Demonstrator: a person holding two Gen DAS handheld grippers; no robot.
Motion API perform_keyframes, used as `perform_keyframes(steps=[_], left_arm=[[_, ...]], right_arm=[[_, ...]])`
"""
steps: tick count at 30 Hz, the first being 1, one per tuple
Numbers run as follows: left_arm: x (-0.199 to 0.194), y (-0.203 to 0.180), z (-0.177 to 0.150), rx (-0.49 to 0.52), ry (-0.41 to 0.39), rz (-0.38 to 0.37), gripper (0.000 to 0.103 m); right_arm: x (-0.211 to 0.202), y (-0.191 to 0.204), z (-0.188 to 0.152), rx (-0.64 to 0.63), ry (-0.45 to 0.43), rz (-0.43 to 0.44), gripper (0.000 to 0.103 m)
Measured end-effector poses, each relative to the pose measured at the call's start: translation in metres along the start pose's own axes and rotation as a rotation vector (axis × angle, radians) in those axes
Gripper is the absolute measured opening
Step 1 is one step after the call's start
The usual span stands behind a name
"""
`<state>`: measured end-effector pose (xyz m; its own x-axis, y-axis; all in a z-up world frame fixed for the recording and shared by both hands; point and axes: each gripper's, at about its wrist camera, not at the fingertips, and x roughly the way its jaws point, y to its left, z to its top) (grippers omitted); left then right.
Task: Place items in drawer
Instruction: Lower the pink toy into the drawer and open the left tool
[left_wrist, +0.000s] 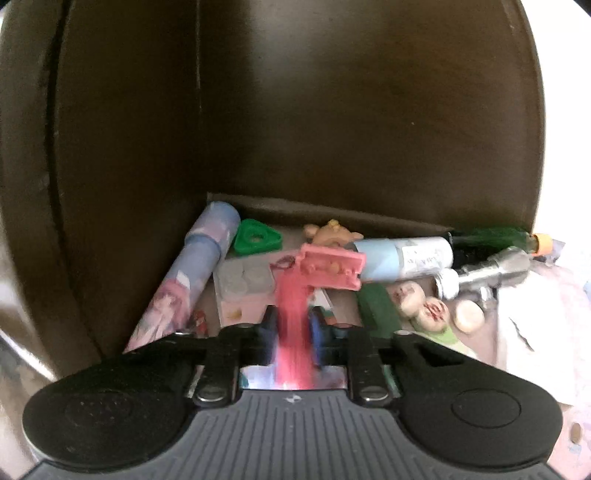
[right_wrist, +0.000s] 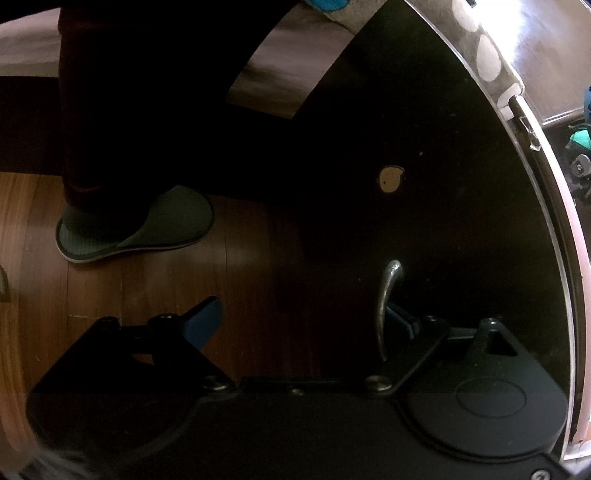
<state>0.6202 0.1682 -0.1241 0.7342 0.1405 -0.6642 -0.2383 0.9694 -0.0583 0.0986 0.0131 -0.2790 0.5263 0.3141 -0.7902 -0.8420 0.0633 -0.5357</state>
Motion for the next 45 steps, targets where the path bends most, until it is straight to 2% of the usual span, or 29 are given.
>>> perform_keyframes(steps=[5, 13, 21, 25, 30, 33, 37, 43, 45], left_arm=[[-0.035, 0.001, -0.016, 0.012, -0.011, -0.021, 0.016], [-0.122, -0.013, -0.059, 0.073, -0.024, -0.12, 0.016], [-0.219, -0.017, -0.139, 0.077, 0.013, -0.247, 0.016], [-0.255, -0.024, -0.186, 0.075, 0.066, -0.304, 0.016], [-0.246, -0.038, -0.252, 0.068, 0.206, -0.304, 0.016], [-0.232, -0.043, -0.277, 0.078, 0.266, -0.274, 0.016], [-0.218, -0.05, -0.288, 0.092, 0.302, -0.253, 0.016], [-0.206, -0.062, -0.288, 0.18, 0.322, -0.211, 0.017], [-0.205, -0.066, -0.289, 0.211, 0.32, -0.178, 0.028]], right_arm=[[-0.001, -0.002, 0.001, 0.003, 0.002, 0.004, 0.093], [0.0, -0.002, 0.0, 0.005, 0.0, 0.007, 0.093], [0.001, 0.003, 0.001, -0.003, 0.005, -0.002, 0.093], [0.002, 0.004, 0.002, 0.001, 0.008, -0.005, 0.093], [0.001, 0.004, 0.001, -0.002, 0.012, -0.003, 0.093], [0.001, 0.004, 0.0, -0.005, 0.013, -0.002, 0.093], [0.002, 0.005, -0.003, -0.01, 0.011, -0.001, 0.092], [0.003, 0.005, -0.002, -0.016, 0.027, -0.002, 0.092], [0.004, 0.005, 0.0, -0.016, 0.037, -0.003, 0.092]])
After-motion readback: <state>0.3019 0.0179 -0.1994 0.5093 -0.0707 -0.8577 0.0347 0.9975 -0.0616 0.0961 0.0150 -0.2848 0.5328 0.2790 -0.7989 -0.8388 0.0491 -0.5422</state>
